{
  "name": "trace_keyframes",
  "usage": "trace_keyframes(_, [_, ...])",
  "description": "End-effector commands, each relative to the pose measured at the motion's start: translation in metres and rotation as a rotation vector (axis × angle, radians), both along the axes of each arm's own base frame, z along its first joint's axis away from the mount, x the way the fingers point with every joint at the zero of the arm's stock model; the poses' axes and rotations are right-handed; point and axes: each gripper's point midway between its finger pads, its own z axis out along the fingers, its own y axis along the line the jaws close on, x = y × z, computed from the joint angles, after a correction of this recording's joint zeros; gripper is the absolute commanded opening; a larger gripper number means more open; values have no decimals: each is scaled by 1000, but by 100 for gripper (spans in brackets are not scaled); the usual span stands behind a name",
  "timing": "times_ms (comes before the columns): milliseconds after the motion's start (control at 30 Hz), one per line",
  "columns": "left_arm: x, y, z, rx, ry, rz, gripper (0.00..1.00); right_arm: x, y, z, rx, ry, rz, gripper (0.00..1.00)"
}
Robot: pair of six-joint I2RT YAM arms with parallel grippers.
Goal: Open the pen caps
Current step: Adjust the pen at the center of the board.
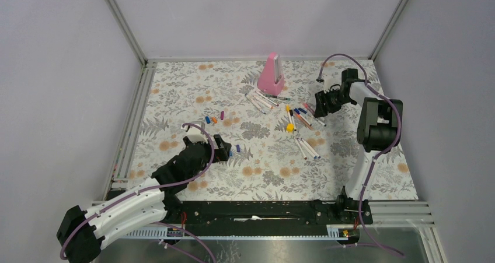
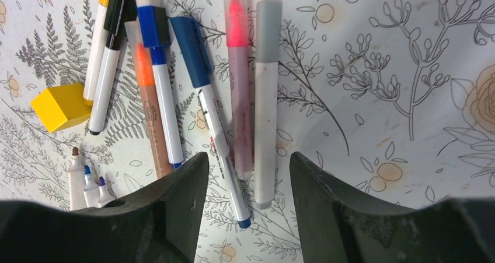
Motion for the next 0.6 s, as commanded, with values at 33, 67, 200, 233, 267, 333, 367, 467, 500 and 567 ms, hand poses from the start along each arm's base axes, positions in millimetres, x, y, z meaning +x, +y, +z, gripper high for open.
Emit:
trace_keyframes(33, [5,-2,15,-40,-32,9,99,6,4,4,61,28,-6,60])
trace_keyframes(67, [5,-2,15,-39,-32,9,99,8,3,4,60,27,-8,60])
trace_keyframes(200, [5,-4,14,-37,-27,6,99,14,2,1,62,43,-13,56])
trace_keyframes(233, [5,-4,14,-35,-26,5,99,16,2,-1,62,47,-15,55])
trace_keyframes(267, [5,-5,14,-34,-24,3,99,17,1,-2,61,49,-15,54])
trace_keyframes(333, [6,-5,14,-34,-23,2,99,19,0,-3,57,48,-16,52])
trace_keyframes(367, [6,-6,14,-33,-22,3,99,19,0,-4,55,49,-14,50])
trace_keyframes(467, [7,-6,14,-35,-22,3,99,17,-2,-8,40,51,-4,47])
trace_keyframes(500, [7,-7,14,-35,-22,1,99,15,-3,-10,32,52,1,47])
trace_keyframes(567, [7,-7,14,-38,-21,1,99,13,-7,-14,2,48,8,47])
